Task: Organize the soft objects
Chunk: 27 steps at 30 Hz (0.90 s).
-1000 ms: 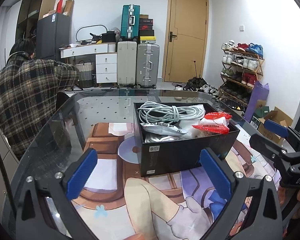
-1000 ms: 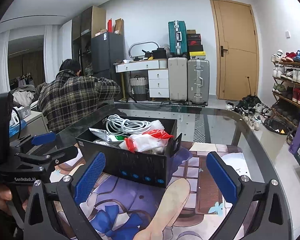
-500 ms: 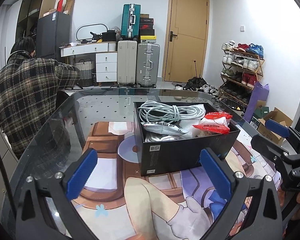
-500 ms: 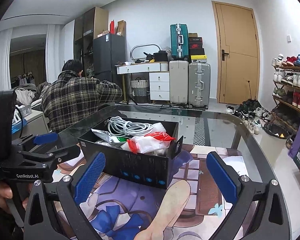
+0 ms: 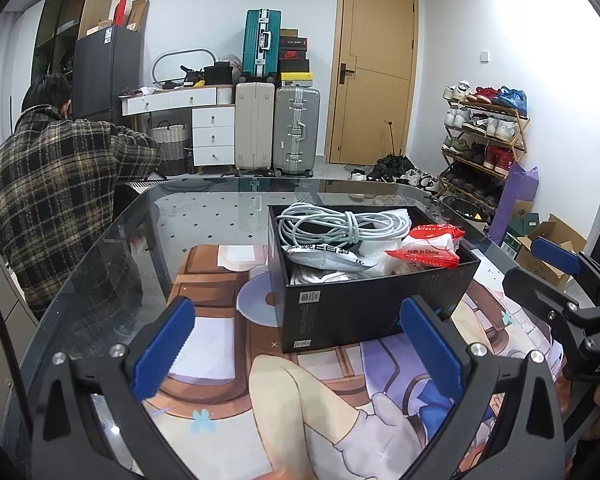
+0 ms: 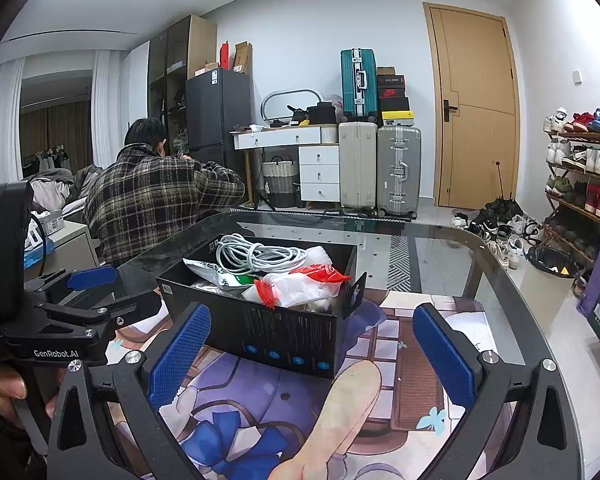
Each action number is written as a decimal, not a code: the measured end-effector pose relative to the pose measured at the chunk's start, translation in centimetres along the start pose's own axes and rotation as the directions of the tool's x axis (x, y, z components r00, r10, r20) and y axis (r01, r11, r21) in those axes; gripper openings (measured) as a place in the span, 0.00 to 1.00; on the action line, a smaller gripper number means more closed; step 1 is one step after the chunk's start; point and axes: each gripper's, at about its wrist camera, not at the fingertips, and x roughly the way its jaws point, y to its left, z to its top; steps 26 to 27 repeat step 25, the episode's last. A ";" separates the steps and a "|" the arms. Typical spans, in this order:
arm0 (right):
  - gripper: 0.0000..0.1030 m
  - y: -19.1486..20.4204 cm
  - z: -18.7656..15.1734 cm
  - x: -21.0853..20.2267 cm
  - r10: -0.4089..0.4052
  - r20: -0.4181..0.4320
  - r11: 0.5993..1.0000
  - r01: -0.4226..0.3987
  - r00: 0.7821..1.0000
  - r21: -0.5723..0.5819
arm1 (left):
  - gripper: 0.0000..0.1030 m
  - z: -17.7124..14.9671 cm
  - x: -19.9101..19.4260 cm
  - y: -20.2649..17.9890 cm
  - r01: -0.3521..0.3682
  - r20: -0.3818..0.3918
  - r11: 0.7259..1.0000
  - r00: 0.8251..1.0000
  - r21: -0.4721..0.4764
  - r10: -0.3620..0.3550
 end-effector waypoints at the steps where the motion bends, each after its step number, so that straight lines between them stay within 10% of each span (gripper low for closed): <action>1: 1.00 0.0 0.0 0.0 -0.001 -0.001 1.000 0.001 1.000 0.000 | 1.00 0.0 0.0 0.0 0.000 0.001 1.000 1.000 0.000 0.000; 27: 1.00 0.0 -0.1 0.0 -0.001 -0.001 1.000 0.001 1.000 0.001 | 1.00 0.3 -0.4 0.3 -0.020 0.011 1.000 1.000 0.005 0.020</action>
